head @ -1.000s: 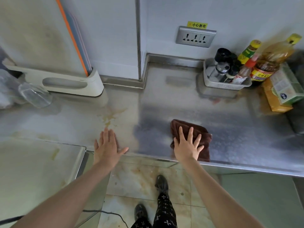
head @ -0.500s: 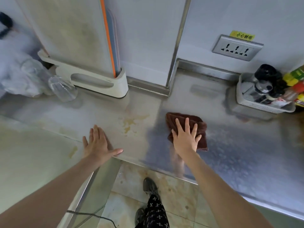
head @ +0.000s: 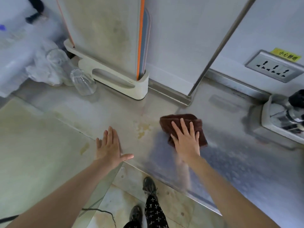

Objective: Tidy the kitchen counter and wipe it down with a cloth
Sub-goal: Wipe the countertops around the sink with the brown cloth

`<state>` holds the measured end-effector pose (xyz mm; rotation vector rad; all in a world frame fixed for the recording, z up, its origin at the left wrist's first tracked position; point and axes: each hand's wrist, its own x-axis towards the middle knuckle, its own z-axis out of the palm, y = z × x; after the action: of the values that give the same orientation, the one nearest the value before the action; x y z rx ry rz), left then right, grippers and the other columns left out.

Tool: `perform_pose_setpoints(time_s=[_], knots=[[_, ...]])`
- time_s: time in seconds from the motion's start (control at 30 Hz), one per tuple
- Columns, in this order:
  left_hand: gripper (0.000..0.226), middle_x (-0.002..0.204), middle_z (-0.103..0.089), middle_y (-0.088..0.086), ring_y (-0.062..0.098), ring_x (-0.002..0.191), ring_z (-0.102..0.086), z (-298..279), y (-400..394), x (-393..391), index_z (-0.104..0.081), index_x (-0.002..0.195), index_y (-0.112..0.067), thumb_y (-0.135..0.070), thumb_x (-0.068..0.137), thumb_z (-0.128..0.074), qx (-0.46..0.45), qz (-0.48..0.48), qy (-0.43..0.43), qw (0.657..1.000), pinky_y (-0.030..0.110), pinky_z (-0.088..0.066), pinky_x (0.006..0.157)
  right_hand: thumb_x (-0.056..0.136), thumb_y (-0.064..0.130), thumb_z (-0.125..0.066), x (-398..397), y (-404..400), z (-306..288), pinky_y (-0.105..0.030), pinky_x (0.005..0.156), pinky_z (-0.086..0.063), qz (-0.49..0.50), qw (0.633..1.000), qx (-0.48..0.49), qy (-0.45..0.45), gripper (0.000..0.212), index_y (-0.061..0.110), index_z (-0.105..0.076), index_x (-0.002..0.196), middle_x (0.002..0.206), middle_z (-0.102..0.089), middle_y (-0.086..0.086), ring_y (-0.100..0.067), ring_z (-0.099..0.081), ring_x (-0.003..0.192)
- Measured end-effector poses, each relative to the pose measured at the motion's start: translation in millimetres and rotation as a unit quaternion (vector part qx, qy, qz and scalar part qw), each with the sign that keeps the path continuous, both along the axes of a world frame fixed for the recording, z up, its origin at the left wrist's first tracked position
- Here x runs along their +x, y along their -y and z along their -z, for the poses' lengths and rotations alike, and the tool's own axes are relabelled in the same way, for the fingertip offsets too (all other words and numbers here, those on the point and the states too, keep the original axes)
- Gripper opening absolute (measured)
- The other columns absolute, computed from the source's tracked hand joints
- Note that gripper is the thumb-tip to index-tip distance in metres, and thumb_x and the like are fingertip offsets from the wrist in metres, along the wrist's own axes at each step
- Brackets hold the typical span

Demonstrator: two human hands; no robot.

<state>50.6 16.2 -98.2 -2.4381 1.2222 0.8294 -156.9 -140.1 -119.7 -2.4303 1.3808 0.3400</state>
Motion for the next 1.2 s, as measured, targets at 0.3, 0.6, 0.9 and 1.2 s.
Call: perform_pose_setpoints(time_s=[0.3, 0.6, 0.9, 1.2], knots=[[0.121, 0.154, 0.025, 0.006, 0.022, 0.144, 0.017, 4, -6, 3, 0.021, 0.143, -0.008, -0.078, 0.07, -0.044, -0.038, -0.012, -0.015, 0.999, 0.048, 0.002, 0.116, 0.099, 0.042, -0.028, 89, -21, 5, -0.06, 0.113, -0.004, -0.144, 0.989, -0.018, 0.031, 0.053, 0.038, -0.007, 0.148, 0.159, 0.004, 0.004, -0.036, 0.008, 0.144], [0.12, 0.154, 0.026, 0.006, 0.022, 0.144, 0.019, 5, -4, 3, 0.023, 0.143, -0.007, -0.077, 0.072, -0.045, -0.038, -0.026, -0.025, 0.999, 0.048, 0.002, 0.116, 0.1, 0.041, -0.026, 69, 25, -1, -0.056, 0.114, -0.001, 0.093, 0.995, 0.002, 0.044, 0.05, 0.038, -0.011, 0.148, 0.159, 0.002, 0.005, -0.03, 0.008, 0.145], [0.121, 0.155, 0.023, 0.004, 0.021, 0.144, 0.017, 8, -8, 4, 0.02, 0.144, -0.01, -0.076, 0.07, -0.049, -0.074, -0.031, -0.024, 0.996, 0.048, 0.007, 0.115, 0.099, 0.039, -0.032, 91, -20, 1, -0.055, 0.115, -0.006, -0.21, 0.977, -0.021, 0.041, 0.051, 0.04, -0.013, 0.147, 0.158, -0.003, 0.011, -0.029, 0.004, 0.145], [0.113, 0.158, 0.009, 0.009, 0.023, 0.146, 0.006, -2, -65, 8, 0.005, 0.147, -0.005, -0.069, 0.073, -0.053, -0.181, -0.135, 0.002, 0.974, 0.045, 0.001, 0.117, 0.1, 0.035, -0.03, 37, -51, -4, -0.058, 0.113, -0.006, 0.17, 0.984, 0.001, 0.043, 0.05, 0.034, -0.016, 0.148, 0.159, -0.003, 0.005, -0.03, 0.005, 0.145]])
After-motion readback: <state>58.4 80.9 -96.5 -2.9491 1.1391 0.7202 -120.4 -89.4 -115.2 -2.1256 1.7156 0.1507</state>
